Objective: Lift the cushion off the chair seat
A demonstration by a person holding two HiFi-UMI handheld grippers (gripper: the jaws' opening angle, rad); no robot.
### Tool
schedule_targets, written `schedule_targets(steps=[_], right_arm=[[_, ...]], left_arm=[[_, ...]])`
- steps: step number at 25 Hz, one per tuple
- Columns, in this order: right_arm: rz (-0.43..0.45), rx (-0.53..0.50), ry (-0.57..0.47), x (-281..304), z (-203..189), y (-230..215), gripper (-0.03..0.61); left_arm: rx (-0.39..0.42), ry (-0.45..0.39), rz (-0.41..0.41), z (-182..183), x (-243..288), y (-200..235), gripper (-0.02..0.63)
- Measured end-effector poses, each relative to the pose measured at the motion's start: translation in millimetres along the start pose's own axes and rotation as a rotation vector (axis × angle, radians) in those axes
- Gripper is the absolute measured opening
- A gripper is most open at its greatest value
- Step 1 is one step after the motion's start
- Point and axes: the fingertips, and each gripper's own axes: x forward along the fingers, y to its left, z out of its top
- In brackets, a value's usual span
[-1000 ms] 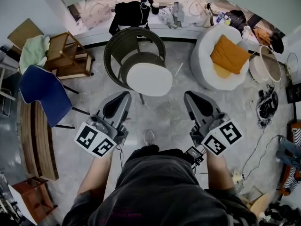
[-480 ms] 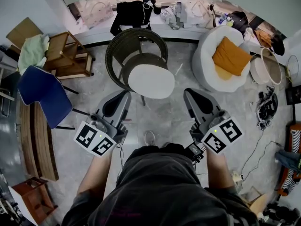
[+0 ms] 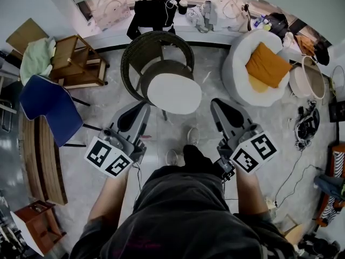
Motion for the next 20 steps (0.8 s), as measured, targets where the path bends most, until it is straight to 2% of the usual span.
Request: schedule_targets(steps=[8,14,20], right_arm=[[0.053,0.014,0.031,32.6,-19.0,-30.5,0.014],[0.082,0.05,0.066,64.9,-22.9,-70.1,0.014],[0.109,0.078,0.111,77.8,-38.2,-110.6,0.014]], left_arm=[[-0.003,0.028,0.037,-22.5,32.3,21.6,0.011],[-0.023,0.069,0.064,-33.9,75.3,41.9,0.011],[-0.058,0.114,0.103,-61.5,108.3,48.4,0.011]])
